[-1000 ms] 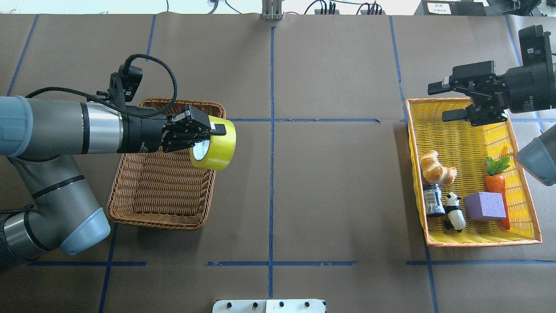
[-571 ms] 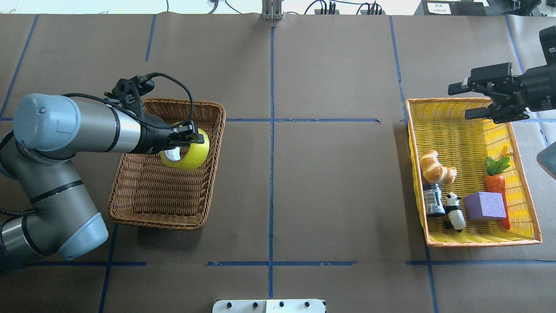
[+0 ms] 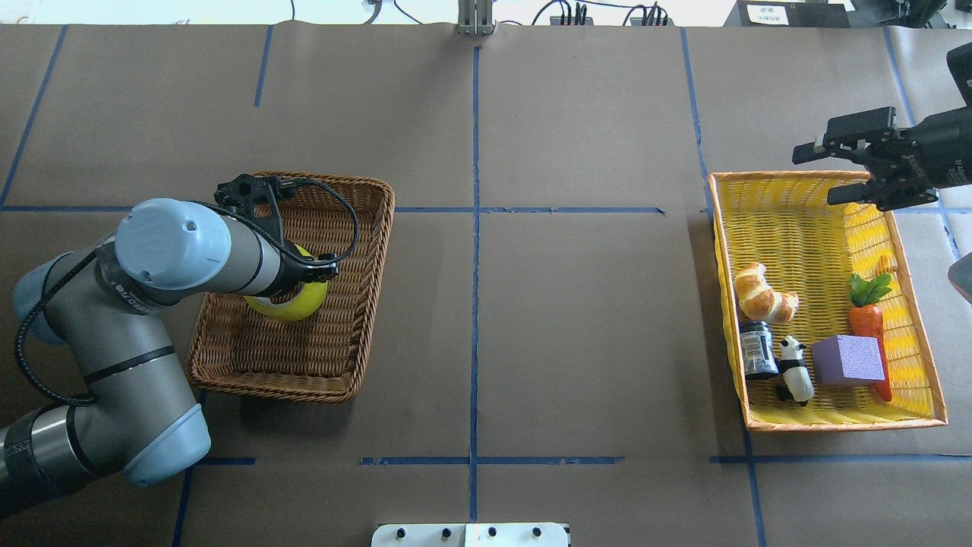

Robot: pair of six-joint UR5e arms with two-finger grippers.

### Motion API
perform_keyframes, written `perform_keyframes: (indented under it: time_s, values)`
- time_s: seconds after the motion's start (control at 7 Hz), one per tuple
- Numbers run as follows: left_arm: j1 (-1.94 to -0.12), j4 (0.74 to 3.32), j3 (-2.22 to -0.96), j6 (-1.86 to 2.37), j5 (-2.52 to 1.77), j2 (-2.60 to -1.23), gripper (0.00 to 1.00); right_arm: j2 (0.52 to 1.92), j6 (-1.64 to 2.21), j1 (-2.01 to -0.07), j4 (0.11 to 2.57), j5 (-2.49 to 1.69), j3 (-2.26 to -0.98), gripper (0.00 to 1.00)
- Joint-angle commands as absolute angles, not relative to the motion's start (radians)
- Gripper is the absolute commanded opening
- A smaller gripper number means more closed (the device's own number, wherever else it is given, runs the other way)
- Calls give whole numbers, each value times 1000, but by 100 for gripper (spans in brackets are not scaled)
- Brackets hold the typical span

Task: Move tape to another basket

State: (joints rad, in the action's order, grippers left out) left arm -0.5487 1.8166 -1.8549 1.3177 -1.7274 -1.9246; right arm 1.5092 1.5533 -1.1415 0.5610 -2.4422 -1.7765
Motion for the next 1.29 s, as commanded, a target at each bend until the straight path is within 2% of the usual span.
perform_keyframes:
  time_s: [0.0, 0.14, 0.29, 0.43, 0.57, 0.71, 0.86, 1.0, 1.14]
  values:
    - [-523, 1805, -1827, 1312, -1723, -1940, 5, 1506, 1549, -1137, 565, -2441, -1779, 100]
    - [-523, 1807, -1807, 1310, -1723, -1953, 8, 1508, 1549, -1135, 565, -2439, -1779, 100]
    - [-523, 1807, -1807, 1310, -1723, -1953, 19, 1503, 1551, -1129, 565, -2439, -1779, 100]
    - [-523, 1807, -1807, 1310, -1718, -1954, 64, 1503, 1551, -1121, 565, -2424, -1779, 100]
    - [-526, 1807, -1819, 1309, -1717, -1953, 100, 1502, 1551, -1112, 565, -2405, -1779, 100]
    - [-538, 1806, -1839, 1308, -1718, -1953, 100, 1500, 1551, -1109, 565, -2401, -1781, 100]
    - [-602, 1780, -1914, 1302, -1726, -1942, 100, 1503, 1549, -1095, 566, -2393, -1781, 100]
    - [-656, 1678, -2037, 1157, -1732, -1899, 100, 1509, 1525, -1112, 634, -2367, -1781, 100]
    - [-691, 1540, -2171, 946, -1733, -1799, 100, 1514, 1379, -1147, 728, -2367, -1782, 100]
